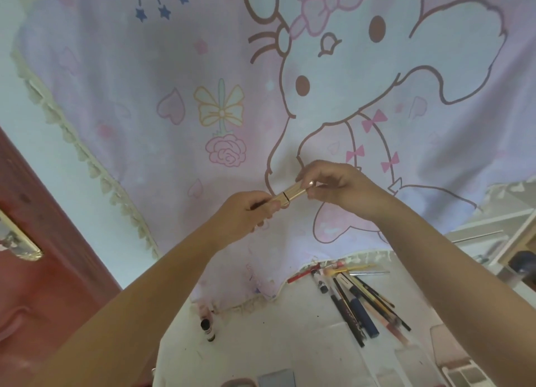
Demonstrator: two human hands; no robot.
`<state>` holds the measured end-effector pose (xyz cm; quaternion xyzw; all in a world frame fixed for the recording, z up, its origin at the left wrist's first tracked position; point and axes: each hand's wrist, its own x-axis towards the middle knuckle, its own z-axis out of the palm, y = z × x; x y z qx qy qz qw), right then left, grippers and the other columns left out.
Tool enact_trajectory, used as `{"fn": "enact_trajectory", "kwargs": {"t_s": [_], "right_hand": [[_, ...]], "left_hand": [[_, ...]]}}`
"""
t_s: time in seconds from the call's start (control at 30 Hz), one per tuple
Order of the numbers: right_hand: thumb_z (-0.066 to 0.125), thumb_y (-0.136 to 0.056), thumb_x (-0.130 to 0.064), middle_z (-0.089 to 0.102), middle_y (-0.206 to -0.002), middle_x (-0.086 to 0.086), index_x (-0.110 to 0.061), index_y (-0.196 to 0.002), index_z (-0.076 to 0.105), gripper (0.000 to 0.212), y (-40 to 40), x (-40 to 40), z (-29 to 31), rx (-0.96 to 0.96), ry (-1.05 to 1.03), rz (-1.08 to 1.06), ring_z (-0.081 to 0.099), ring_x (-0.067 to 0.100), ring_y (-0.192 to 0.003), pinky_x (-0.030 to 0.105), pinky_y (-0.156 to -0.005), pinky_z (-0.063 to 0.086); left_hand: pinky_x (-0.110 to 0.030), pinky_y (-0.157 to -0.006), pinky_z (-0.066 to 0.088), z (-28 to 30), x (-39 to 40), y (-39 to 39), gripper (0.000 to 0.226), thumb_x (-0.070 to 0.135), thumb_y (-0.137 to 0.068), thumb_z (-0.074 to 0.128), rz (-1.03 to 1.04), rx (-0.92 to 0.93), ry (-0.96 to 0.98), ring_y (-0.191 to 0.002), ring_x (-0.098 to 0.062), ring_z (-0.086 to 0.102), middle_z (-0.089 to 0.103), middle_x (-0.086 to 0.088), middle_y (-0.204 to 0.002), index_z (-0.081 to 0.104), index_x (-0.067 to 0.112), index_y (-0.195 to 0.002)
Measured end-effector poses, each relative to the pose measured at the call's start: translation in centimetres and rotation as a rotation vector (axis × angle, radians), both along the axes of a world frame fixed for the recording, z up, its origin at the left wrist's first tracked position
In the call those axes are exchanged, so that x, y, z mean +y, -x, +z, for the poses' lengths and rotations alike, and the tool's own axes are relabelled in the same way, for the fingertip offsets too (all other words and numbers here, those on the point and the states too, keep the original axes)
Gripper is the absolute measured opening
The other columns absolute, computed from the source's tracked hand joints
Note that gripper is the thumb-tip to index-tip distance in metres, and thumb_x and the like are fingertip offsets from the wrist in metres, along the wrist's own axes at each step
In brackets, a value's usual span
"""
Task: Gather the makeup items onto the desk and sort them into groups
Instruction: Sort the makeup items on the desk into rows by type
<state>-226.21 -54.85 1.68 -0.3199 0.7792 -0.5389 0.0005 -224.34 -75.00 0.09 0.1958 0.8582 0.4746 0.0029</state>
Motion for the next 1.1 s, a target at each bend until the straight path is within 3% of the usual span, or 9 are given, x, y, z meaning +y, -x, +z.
{"fn": "enact_trajectory", "kwargs": {"t_s": [0.1,0.17,0.27,0.4,0.5,0.67,0.83,0.93,1.1], "right_hand": [[0.045,-0.093,-0.025,0.063,-0.079,-0.005,-0.026,-0.094,0.055,0.01,0.1,-0.5,0.3,-0.224,-0.026,-0.041,0.064,0.004,-0.064,0.017,-0.058,0.052],[0.033,-0.092,-0.045,0.063,-0.058,-0.007,-0.021,-0.083,0.058,0.036,0.5,-0.9,0.1,-0.284,-0.218,-0.128,0.058,0.007,-0.047,0.018,-0.046,0.045],[0.044,-0.094,-0.029,0.054,-0.045,-0.007,-0.016,-0.068,0.058,0.031,0.9,-1.5,-0.2,-0.237,-0.193,-0.14,0.045,0.004,-0.037,0.017,-0.042,0.037],[0.055,-0.085,0.002,0.055,-0.071,-0.006,-0.027,-0.08,0.06,0.029,1.3,-1.7,-0.9,-0.054,-0.014,-0.105,0.053,0.003,-0.062,0.01,-0.056,0.044],[0.058,-0.086,-0.012,0.059,-0.081,-0.009,-0.035,-0.089,0.055,0.024,1.3,-2.1,-0.8,-0.135,0.013,-0.074,0.06,0.004,-0.067,0.012,-0.057,0.049],[0.047,-0.092,-0.032,0.055,-0.041,-0.012,-0.023,-0.066,0.056,0.029,1.6,-3.1,-0.7,-0.077,-0.201,-0.188,0.048,0.0,-0.037,0.009,-0.043,0.039],[0.059,-0.081,0.004,0.058,-0.085,-0.015,-0.035,-0.085,0.059,0.04,1.6,-2.8,-1.2,0.016,-0.004,-0.054,0.056,-0.005,-0.078,0.011,-0.068,0.048],[0.056,-0.087,-0.012,0.056,-0.095,-0.013,-0.034,-0.104,0.05,0.028,1.5,-3.2,-1.5,-0.076,-0.054,-0.024,0.057,-0.004,-0.083,0.009,-0.065,0.05],[0.044,-0.093,-0.027,0.056,-0.05,-0.009,-0.015,-0.073,0.058,0.028,1.6,-3.8,-1.2,-0.056,-0.255,-0.107,0.051,0.002,-0.043,0.012,-0.047,0.042]], "left_hand": [[-0.012,-0.053,0.033,-0.3,0.2,0.2,0.036,0.023,-0.091,0.05,0.038,0.188,0.182,-0.054,-0.005,0.04,0.04,0.008,-0.057,0.045,0.038,-0.058],[-0.012,-0.056,0.03,-0.5,0.3,0.4,0.038,0.024,-0.091,0.051,0.049,0.296,0.281,-0.056,-0.004,0.036,0.037,0.009,-0.058,0.038,0.037,-0.057],[-0.01,-0.058,0.03,-0.7,0.0,0.7,0.03,0.022,-0.09,0.052,0.054,0.379,0.312,-0.057,-0.003,0.034,0.035,0.01,-0.059,0.045,0.026,-0.062],[-0.012,-0.056,0.03,-1.0,-0.8,1.1,0.04,0.023,-0.091,0.05,0.104,0.354,0.28,-0.056,-0.005,0.035,0.034,0.008,-0.056,0.035,0.029,-0.055],[-0.013,-0.055,0.029,-1.1,-1.3,1.2,0.042,0.024,-0.091,0.05,0.129,0.343,0.308,-0.056,-0.006,0.034,0.034,0.006,-0.056,0.033,0.03,-0.054],[-0.01,-0.057,0.03,-0.9,-1.9,1.1,0.041,0.024,-0.09,0.052,0.136,0.343,0.341,-0.055,-0.004,0.034,0.034,0.007,-0.057,0.033,0.029,-0.054],[-0.013,-0.056,0.029,-0.9,-2.5,1.0,0.041,0.023,-0.091,0.051,0.167,0.345,0.321,-0.055,-0.005,0.032,0.032,0.006,-0.055,0.032,0.027,-0.054],[-0.012,-0.056,0.029,-0.9,-2.7,0.8,0.042,0.023,-0.09,0.053,0.162,0.344,0.313,-0.055,-0.005,0.034,0.033,0.007,-0.055,0.034,0.029,-0.053],[-0.009,-0.058,0.03,-1.2,-2.9,0.7,0.027,0.024,-0.089,0.054,0.137,0.321,0.332,-0.056,-0.003,0.035,0.036,0.009,-0.056,0.047,0.02,-0.063]]}}
